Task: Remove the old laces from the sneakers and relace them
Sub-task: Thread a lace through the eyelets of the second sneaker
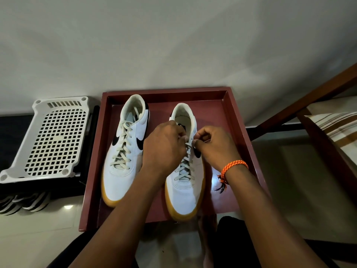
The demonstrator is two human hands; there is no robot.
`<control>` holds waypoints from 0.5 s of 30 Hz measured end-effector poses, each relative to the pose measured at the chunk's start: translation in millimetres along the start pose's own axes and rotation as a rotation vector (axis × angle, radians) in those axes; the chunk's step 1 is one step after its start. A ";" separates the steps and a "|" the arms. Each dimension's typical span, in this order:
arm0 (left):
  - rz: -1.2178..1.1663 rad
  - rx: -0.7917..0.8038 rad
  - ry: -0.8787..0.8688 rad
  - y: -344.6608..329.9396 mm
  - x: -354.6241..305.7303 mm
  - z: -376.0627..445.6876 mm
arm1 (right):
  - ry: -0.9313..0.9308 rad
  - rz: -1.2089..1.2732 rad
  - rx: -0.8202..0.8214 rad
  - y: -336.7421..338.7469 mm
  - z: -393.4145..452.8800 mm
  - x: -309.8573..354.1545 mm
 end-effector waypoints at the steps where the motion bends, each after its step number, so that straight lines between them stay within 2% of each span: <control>1: -0.066 0.017 0.030 -3.1 5.3 2.2 | -0.002 0.004 0.003 0.6 -0.1 -0.2; 9: -0.391 0.095 0.163 -26.0 23.6 3.2 | 0.060 0.007 0.034 2.3 -2.4 7.6; 15: -0.322 0.070 0.131 -20.9 15.7 0.5 | 0.114 -0.093 -0.056 3.3 -1.6 12.3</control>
Point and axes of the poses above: each hand's wrist, its own z-axis towards the middle knuckle, its own y-axis out of the back of the hand, x = y × z, the point moved 9 cm from there along z, towards the middle knuckle, and after that the axes turned 5 degrees about y, right-handed, at the moved point
